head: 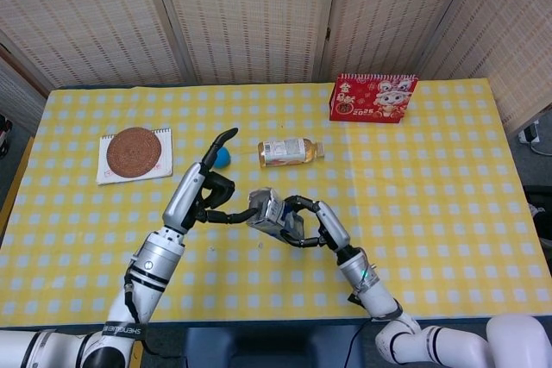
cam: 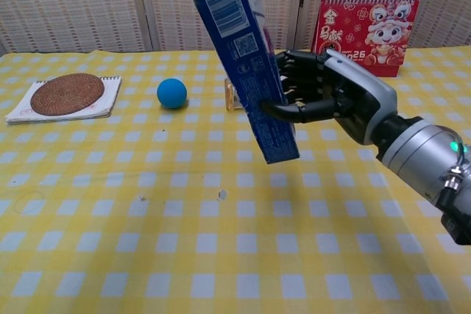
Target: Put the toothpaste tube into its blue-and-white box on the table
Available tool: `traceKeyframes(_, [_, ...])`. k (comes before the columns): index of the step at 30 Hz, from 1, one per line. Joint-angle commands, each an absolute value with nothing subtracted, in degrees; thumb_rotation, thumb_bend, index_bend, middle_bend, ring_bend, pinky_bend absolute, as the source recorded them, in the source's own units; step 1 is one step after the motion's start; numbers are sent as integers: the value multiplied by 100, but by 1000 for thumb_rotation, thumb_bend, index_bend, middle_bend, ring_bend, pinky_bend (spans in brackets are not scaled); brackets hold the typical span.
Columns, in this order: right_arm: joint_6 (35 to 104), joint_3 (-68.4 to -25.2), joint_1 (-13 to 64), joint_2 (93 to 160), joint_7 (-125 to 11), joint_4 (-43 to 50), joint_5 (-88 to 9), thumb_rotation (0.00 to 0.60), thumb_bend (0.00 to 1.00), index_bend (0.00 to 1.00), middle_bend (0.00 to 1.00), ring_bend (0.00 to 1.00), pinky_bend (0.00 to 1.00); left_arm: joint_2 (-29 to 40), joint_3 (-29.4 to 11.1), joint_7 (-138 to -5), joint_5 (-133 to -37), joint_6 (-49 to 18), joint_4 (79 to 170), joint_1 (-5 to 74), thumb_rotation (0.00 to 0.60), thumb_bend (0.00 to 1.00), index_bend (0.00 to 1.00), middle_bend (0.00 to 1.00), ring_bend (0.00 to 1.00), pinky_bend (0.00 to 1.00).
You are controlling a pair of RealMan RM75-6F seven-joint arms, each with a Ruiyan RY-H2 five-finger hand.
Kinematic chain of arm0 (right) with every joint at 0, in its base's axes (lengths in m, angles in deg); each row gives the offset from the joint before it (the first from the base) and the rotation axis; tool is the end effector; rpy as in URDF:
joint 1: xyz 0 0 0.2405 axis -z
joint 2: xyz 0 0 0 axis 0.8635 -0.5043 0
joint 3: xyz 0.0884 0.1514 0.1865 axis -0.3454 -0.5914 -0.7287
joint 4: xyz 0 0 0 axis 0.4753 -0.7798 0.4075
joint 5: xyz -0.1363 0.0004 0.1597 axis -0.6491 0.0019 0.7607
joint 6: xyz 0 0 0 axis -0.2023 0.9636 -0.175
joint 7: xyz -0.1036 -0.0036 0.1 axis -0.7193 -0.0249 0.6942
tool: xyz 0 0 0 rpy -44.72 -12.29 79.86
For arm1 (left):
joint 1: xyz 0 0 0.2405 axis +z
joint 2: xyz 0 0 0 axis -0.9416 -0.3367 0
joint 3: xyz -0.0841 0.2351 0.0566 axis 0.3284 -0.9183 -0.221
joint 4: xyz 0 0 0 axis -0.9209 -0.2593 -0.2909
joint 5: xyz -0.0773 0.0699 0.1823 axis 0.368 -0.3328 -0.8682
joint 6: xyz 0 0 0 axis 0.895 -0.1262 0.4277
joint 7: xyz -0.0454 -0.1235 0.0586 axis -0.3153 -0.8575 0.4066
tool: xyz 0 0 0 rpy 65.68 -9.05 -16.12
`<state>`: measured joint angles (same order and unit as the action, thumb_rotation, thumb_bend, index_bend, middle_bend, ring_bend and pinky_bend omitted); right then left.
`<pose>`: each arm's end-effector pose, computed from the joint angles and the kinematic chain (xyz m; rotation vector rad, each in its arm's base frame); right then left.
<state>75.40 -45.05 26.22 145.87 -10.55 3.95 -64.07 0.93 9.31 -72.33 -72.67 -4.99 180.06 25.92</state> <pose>-0.1341 -0.2930 -0.0527 1.3624 -1.8689 1.8581 -0.0029 0.2918 0.1020 -1.3271 -1.6730 -1.7864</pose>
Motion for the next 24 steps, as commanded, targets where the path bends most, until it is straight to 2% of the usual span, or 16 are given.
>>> traceKeyframes(1, [7587,-4429,2694,14364,-1330,404,-6451,600,311,510,421,408,413,-216,492,-6668,-7888,-291,17837,2815,600,175,77,722,706,872])
traceKeyframes(3, [7593,-4385,2739,14148,-1579,465,-6465,600,311,510,421,407,413,-512,175,-6390,-8215,-335,17737,2975,600,176,144,520,497,655])
traceKeyframes(5, [7606,-4339,2796,13923,-1894,541,-6468,600,311,511,421,407,413,-809,-148,-6210,-8528,-398,17563,3158,600,176,165,378,335,434])
traceKeyframes(8, [7583,-4278,2870,13597,-2265,709,-6442,600,310,511,421,408,413,-1089,-581,-6004,-8938,-432,17176,3408,600,175,165,297,214,227])
traceKeyframes(11, [7516,-4192,2927,13328,-2659,818,-6421,600,311,510,421,408,413,-1126,-914,-5663,-9305,-271,16646,3628,600,172,155,253,142,114])
traceKeyframes(14, [7397,-4083,2985,13145,-3055,812,-6361,600,311,511,421,406,413,-1073,-1146,-5319,-9526,-111,16236,3811,600,169,136,213,90,54])
traceKeyframes(19, [7193,-3963,3084,12959,-3474,688,-6180,600,311,510,421,406,410,-1043,-1411,-4942,-9679,-100,15782,4011,600,168,90,140,37,31])
traceKeyframes(24, [7075,-3885,3136,12932,-3753,454,-6125,600,311,511,416,407,410,-1038,-1530,-4948,-9527,-455,15622,4080,600,168,58,115,30,20])
